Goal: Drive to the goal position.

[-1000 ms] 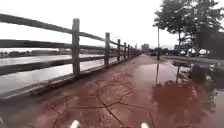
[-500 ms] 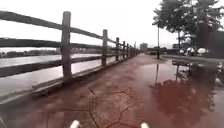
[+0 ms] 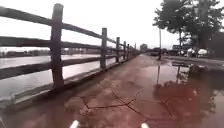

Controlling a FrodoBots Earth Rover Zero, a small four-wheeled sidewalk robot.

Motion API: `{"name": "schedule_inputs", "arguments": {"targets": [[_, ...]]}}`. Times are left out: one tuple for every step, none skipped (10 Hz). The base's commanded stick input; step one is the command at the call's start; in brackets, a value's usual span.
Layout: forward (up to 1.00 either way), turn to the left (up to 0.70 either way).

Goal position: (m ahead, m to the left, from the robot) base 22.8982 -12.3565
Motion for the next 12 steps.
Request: {"name": "schedule_inputs", "arguments": {"targets": [[0.70, -0.03], [0.70, -0.35], [0.70, -0.35], [0.70, -0.35], [0.70, -0.04], [0.70, 0.00], [0.70, 0.00], [0.70, 0.00], [0.70, 0.00], [0.70, 0.00], [0.70, 0.00], [0.70, 0.00]]}}
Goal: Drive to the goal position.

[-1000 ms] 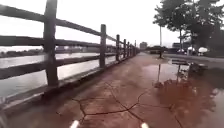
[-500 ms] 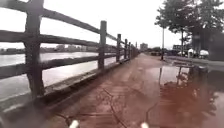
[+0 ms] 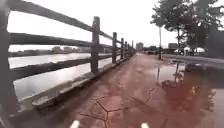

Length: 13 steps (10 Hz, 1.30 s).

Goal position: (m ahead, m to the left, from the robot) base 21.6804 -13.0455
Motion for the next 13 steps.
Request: {"name": "schedule_inputs", "arguments": {"targets": [[0.70, -0.21], [0.70, -0.35], [0.70, -0.35], [0.70, -0.35], [0.70, -0.35], [0.70, -0.35], [0.70, -0.35], [0.70, -0.32], [0.70, -0.15], [0.70, 0.00], [0.70, 0.00], [0.70, 0.00], [0.70, -0.28]]}}
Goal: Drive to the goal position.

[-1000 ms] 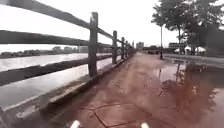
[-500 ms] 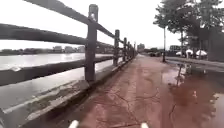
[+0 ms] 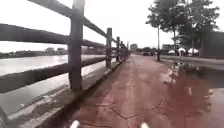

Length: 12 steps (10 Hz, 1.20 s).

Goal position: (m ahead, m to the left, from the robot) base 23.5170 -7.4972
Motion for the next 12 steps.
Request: {"name": "schedule_inputs", "arguments": {"targets": [[0.70, -0.35], [0.70, -0.35], [0.70, -0.16], [0.70, 0.00], [0.70, 0.00], [0.70, 0.00], [0.70, 0.00], [0.70, 0.00], [0.70, 0.00], [0.70, 0.00], [0.70, 0.00], [0.70, -0.35]]}}
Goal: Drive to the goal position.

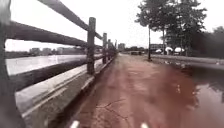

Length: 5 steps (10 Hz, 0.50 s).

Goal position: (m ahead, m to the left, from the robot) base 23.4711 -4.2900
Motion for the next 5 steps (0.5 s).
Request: {"name": "schedule_inputs", "arguments": {"targets": [[0.70, -0.35], [0.70, -0.35], [0.70, -0.35], [0.70, -0.35], [0.70, 0.00]]}}
